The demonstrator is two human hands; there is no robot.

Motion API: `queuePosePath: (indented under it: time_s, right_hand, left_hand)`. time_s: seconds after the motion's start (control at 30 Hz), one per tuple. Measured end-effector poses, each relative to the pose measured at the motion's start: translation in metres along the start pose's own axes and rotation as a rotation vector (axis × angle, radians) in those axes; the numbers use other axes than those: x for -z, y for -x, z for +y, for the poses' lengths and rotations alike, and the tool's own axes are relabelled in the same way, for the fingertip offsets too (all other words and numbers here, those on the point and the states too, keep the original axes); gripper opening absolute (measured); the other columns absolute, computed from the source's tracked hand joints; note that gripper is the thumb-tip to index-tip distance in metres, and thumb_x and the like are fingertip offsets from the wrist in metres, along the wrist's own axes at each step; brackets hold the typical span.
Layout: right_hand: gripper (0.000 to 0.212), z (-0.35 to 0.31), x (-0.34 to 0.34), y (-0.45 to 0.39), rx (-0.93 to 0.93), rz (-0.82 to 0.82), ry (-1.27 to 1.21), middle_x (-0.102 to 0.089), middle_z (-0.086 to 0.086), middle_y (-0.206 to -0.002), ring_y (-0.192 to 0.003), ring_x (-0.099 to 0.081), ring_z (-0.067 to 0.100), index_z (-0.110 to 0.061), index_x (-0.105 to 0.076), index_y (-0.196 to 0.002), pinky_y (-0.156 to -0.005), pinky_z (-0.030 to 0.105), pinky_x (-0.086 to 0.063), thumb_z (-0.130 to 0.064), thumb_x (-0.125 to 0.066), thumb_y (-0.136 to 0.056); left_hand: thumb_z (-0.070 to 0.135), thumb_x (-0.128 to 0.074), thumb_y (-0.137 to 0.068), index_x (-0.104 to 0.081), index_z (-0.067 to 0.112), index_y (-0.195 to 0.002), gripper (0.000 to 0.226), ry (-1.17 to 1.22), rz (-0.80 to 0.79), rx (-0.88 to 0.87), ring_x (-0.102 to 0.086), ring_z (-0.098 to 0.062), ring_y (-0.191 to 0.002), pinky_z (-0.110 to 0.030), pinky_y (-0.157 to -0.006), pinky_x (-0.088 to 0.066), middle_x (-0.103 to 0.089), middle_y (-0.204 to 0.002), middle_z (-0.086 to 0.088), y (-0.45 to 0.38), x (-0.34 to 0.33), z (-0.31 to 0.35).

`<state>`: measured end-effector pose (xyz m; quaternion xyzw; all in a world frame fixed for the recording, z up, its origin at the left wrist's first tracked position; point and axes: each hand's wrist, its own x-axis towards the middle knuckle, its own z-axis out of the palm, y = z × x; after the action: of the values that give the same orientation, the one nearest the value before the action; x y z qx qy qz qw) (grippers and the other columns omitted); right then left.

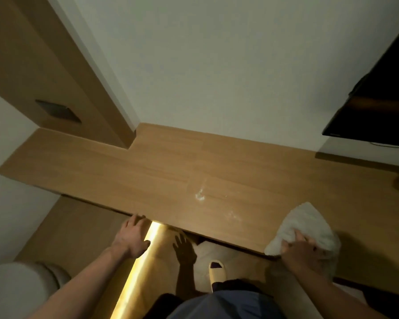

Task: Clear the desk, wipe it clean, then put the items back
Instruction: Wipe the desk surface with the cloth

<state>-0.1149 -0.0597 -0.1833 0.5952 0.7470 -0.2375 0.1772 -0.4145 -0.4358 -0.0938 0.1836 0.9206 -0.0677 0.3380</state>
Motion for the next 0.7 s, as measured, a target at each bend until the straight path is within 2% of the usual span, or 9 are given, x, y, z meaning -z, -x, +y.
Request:
queuePosePath:
  time_s: [0.13, 0.27, 0.33, 0.47, 0.63, 0.7]
  right_hand:
    - [0.055, -0.028, -0.017, 0.012, -0.041, 0.006, -0.068, -0.019, 0.012, -0.159, -0.146, -0.018, 0.044, -0.031, -0.038, -0.152, -0.116, 0.062, -0.027, -0.044, -0.051, -0.101]
    - [0.060, -0.060, -0.037, 0.029, -0.120, 0.038, -0.146, -0.017, 0.013, -0.160, -0.146, -0.017, 0.047, -0.030, -0.034, -0.156, -0.118, 0.063, -0.024, -0.046, -0.052, -0.101]
    - [0.059, -0.086, -0.048, 0.041, -0.171, 0.051, -0.176, -0.022, 0.015, -0.158, -0.144, -0.020, 0.045, -0.029, -0.035, -0.156, -0.118, 0.060, -0.026, -0.047, -0.050, -0.101]
    - [0.055, -0.156, -0.071, 0.071, -0.256, 0.063, -0.190, -0.027, 0.016, -0.156, -0.140, -0.029, 0.044, -0.028, -0.040, -0.152, -0.114, 0.055, -0.030, -0.049, -0.047, -0.102]
    - [0.051, -0.264, -0.102, 0.103, -0.231, 0.013, -0.336, -0.033, 0.015, -0.154, -0.140, -0.030, 0.041, -0.023, -0.047, -0.145, -0.117, 0.052, -0.030, -0.046, -0.054, -0.100]
    - [0.042, -0.294, -0.107, 0.111, -0.185, -0.053, -0.474, -0.049, 0.013, -0.143, -0.131, -0.046, 0.037, -0.022, -0.059, -0.133, -0.109, 0.049, -0.043, -0.044, -0.060, -0.098]
  left_hand:
    - [0.045, -0.063, -0.090, -0.018, 0.025, -0.163, 0.088, 0.004, -0.077, 0.010, -0.007, -0.034, -0.158, -0.042, -0.127, -0.019, 0.004, -0.172, -0.006, -0.030, 0.014, -0.012]
    - [0.043, -0.063, -0.090, -0.021, 0.026, -0.163, 0.085, -0.038, -0.118, -0.040, -0.010, -0.034, -0.157, -0.042, -0.127, -0.019, 0.001, -0.172, -0.008, -0.062, 0.028, -0.028]
    - [0.039, -0.061, -0.093, -0.022, 0.025, -0.162, 0.081, -0.076, -0.130, -0.102, -0.010, -0.034, -0.157, -0.040, -0.126, -0.018, 0.001, -0.172, -0.009, -0.076, 0.037, -0.033]
    - [0.039, -0.061, -0.094, -0.012, 0.027, -0.165, 0.087, -0.143, -0.171, -0.192, -0.003, -0.036, -0.158, -0.042, -0.127, -0.017, 0.010, -0.172, -0.006, -0.107, 0.052, -0.051]
    - [0.042, -0.062, -0.093, -0.003, 0.027, -0.165, 0.095, -0.206, -0.174, -0.251, -0.001, -0.040, -0.157, -0.039, -0.126, -0.014, 0.012, -0.171, -0.009, -0.139, 0.072, -0.072]
    - [0.046, -0.065, -0.089, -0.001, 0.028, -0.165, 0.101, -0.206, -0.196, -0.257, -0.001, -0.042, -0.157, -0.039, -0.127, -0.013, 0.012, -0.171, -0.011, -0.152, 0.073, -0.080]
